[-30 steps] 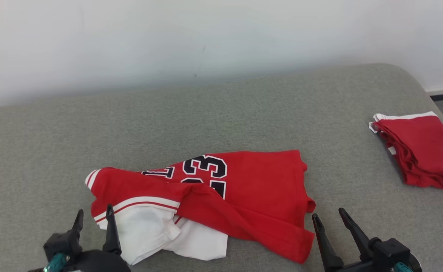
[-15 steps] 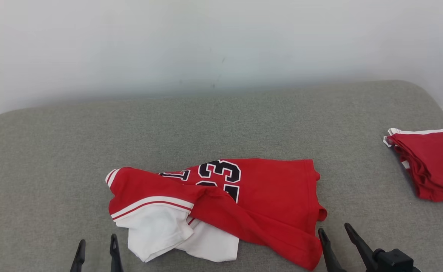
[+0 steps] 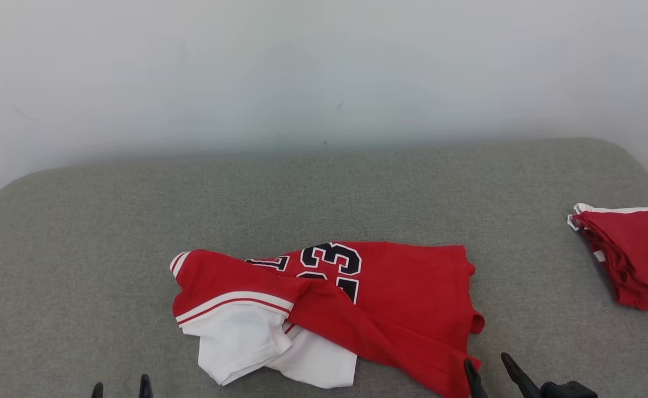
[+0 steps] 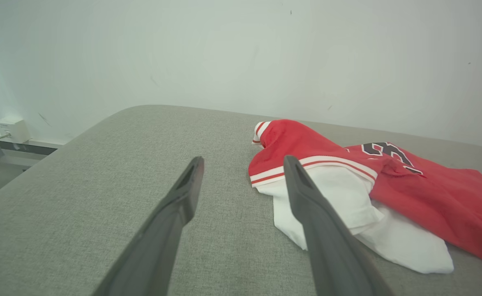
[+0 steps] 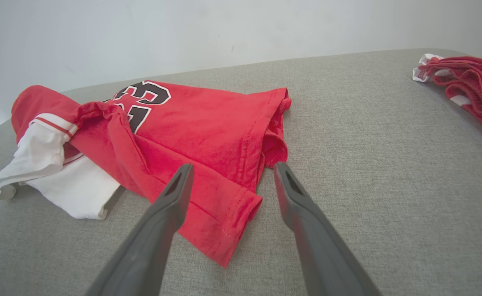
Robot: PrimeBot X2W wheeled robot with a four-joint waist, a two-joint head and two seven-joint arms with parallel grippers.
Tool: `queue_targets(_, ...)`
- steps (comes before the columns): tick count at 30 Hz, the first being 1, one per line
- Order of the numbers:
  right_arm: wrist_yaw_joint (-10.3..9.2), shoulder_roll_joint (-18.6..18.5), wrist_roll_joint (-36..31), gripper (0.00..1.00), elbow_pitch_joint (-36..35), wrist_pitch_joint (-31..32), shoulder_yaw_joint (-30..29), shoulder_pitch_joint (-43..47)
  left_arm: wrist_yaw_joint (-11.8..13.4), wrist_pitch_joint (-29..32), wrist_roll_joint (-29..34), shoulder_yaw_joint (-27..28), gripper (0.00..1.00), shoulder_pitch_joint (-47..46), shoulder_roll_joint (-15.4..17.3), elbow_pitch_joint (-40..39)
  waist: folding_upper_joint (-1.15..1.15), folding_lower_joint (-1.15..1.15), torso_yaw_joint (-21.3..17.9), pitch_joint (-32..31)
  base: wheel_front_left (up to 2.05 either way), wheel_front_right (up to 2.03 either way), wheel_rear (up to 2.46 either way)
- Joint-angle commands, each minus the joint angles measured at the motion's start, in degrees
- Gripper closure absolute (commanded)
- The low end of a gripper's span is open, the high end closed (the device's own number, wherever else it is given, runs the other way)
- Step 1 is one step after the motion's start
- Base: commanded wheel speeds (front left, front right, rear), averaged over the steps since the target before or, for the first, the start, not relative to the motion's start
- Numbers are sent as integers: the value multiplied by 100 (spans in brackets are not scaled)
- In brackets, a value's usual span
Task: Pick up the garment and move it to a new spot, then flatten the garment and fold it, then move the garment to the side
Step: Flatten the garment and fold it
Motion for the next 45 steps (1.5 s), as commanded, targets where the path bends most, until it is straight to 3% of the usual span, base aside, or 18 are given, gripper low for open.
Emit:
queue_targets(1, -18, 20, 11, 0, 18, 18, -23, 77, -84, -16, 78, 89, 0, 86, -56, 61, 0, 1, 15, -44, 0, 0, 0)
queue_targets(17, -18, 92, 9, 0, 30, -32, -14, 10, -560, -17, 302, 316, 0, -103, -299, 642, 0, 1, -135, -52, 0, 0, 0)
queue_targets(29, -17, 87, -19, 0, 1, -54, 14, -116, -720, -17, 797, -248, 0, -821, -217, 2235, 0, 1, -460, 102, 0, 0, 0)
queue_targets(34, -18, 65, -15, 0, -15, -64, 22, -144, -616, -16, 1064, -405, 0, -1226, -186, 2846, 0, 1, -649, 187, 0, 0, 0)
queue_targets(45, -17, 30, -30, 0, -61, -82, -9, -169, 0, -16, 1080, -191, 0, -1600, -229, 3355, 0, 1, -920, 311, 0, 0, 0)
